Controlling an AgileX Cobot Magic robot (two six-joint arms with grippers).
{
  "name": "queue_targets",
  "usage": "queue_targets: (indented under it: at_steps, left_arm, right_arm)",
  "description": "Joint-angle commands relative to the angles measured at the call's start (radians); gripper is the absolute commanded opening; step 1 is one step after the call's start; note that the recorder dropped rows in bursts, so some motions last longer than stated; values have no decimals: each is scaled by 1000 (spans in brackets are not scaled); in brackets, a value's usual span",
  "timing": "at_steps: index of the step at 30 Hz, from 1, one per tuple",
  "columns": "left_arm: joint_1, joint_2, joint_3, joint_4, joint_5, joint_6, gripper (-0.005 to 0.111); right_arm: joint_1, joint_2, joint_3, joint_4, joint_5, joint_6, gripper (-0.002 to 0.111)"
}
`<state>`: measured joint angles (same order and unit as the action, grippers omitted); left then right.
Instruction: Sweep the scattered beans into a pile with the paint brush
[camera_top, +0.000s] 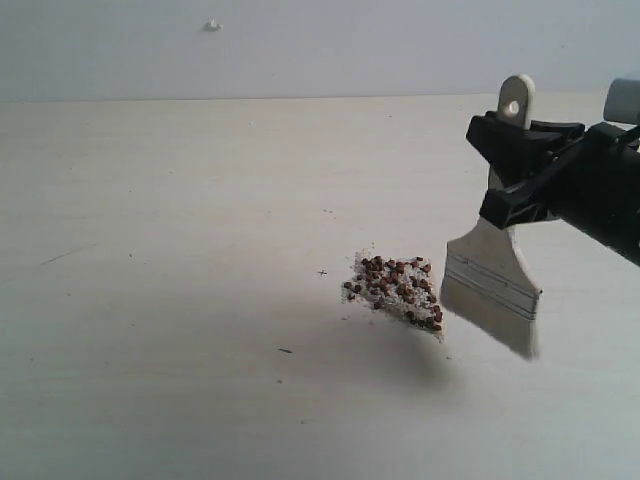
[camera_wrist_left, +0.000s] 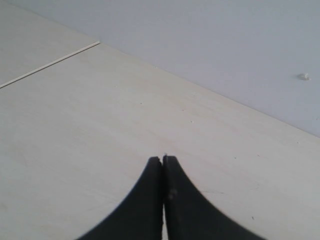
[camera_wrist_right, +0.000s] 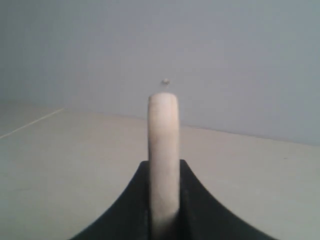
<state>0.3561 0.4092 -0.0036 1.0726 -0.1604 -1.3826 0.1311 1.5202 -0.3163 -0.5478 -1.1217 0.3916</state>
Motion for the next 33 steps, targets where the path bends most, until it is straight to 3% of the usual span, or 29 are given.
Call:
queue_targets:
  at_steps: [1, 6, 9, 20, 33]
  left_arm:
    - [4, -2, 4, -7, 2, 2, 0]
    - [4, -2, 4, -7, 2, 2, 0]
    - [4, -2, 4, -7, 2, 2, 0]
    - [4, -2, 4, -7, 2, 2, 0]
    - [4, -2, 4, -7, 2, 2, 0]
  right_arm:
    - [-154, -9, -155, -575, 28, 428, 0]
    - [-185, -5, -354, -948, 105, 866, 0]
    - [-185, 25, -401, -1081, 160, 984, 0]
    - [-183, 285, -401, -843, -5, 647, 0]
    - [-183, 385, -401, -626, -17, 393, 0]
